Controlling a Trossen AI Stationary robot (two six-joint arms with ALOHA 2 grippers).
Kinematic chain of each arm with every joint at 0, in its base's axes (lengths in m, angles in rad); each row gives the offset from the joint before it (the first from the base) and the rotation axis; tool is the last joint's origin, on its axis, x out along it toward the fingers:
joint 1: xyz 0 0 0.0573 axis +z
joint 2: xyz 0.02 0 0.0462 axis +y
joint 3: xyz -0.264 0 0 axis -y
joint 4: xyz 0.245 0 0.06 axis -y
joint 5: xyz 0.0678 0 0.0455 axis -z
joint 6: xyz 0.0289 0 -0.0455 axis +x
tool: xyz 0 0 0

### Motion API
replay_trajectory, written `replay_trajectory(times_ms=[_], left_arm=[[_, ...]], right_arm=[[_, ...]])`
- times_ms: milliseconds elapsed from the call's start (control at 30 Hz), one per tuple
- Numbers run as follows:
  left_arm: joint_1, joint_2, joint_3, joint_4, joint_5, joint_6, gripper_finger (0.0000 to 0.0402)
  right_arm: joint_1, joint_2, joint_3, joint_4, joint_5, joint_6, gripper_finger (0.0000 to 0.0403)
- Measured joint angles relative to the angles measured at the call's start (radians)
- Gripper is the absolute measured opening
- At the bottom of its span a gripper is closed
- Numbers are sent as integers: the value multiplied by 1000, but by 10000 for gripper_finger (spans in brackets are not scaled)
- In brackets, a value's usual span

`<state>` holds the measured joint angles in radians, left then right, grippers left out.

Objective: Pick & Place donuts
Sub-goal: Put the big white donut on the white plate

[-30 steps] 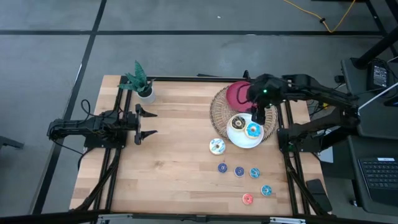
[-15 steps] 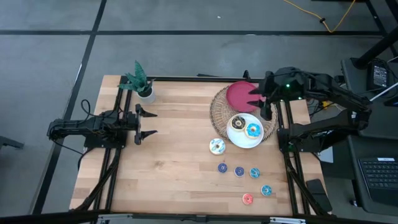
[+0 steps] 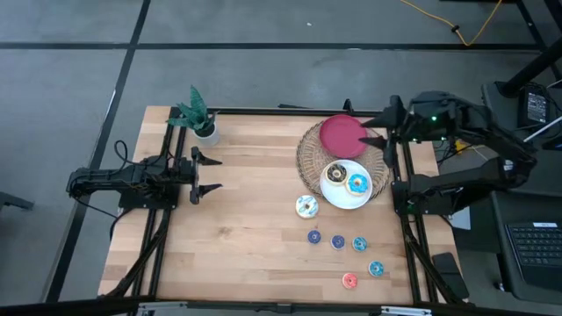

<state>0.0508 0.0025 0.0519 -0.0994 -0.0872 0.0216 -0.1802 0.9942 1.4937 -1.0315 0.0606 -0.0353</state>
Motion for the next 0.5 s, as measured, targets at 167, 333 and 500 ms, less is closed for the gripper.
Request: replay_trajectory(times_ms=[167,333,500], left_arm=[[0,0,0,0,0,0,353],[0,0,0,0,0,0,353],[0,0,0,0,0,0,353]], right_arm=[[0,-18,0,35,0,0,202],[0,-27,0,82,0,0,202],[0,-28,0,123,0,1,202]])
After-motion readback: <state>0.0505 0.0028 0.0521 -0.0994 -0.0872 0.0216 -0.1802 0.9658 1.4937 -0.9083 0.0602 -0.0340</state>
